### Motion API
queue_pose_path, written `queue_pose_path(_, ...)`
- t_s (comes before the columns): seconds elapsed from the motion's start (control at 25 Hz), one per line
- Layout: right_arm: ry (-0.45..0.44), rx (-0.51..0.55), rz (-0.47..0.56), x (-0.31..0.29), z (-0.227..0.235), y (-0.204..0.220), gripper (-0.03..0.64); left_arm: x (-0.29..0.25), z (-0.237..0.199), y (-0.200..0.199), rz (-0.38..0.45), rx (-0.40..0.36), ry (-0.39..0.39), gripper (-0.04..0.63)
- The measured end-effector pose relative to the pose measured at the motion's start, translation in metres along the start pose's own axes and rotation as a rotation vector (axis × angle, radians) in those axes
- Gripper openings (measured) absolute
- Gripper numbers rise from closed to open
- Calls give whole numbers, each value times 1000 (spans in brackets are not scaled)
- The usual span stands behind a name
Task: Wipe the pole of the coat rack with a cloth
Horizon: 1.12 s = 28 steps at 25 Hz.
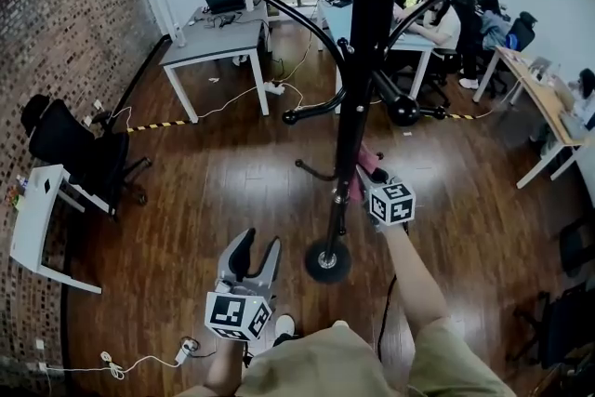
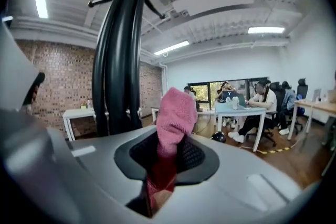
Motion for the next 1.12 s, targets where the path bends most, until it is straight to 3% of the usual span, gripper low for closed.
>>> queue_pose_path(0.2, 56, 278, -131, -12, 8, -6, 57, 1, -8, 2, 10, -7, -9, 192)
queue_pose_path(0.32, 178, 423, -144, -2, 23, -14, 58, 7, -15, -4, 20, -8, -32, 192)
queue_pose_path(0.4, 312, 439, -154, 14, 49, -18, 59, 12, -19, -8, 30, -5, -46, 192)
queue_pose_path(0.52, 444, 320, -149, 40, 77, -22, 58, 16, -27, -5, 45, 10, -68, 189)
queue_pose_path(0.6, 405, 307, -76, 56, 57, -32, 58, 17, -31, 0, 53, 22, -74, 189)
queue_pose_path(0.8, 283, 342, 138, 104, -47, -80, 63, 16, -38, -1, 74, 45, -73, 189)
queue_pose_path(1.0, 159, 591, 242, 108, -153, -140, 64, 18, -51, 0, 79, 87, -71, 184)
queue_pose_path(1.04, 127, 590, 252, 104, -169, -149, 64, 19, -54, 2, 79, 96, -70, 184)
queue_pose_path(1.12, 68, 489, 271, 90, -188, -163, 66, 18, -59, 8, 85, 111, -63, 183)
Point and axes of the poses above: the fingertips, and each gripper's own axes: x backward along the fingers, z to its right, y out of its underside, the point moved 6 cm from there along x, backward along the fingers, and after that the axes turned 5 degrees about -x, right-handed, at the moved point
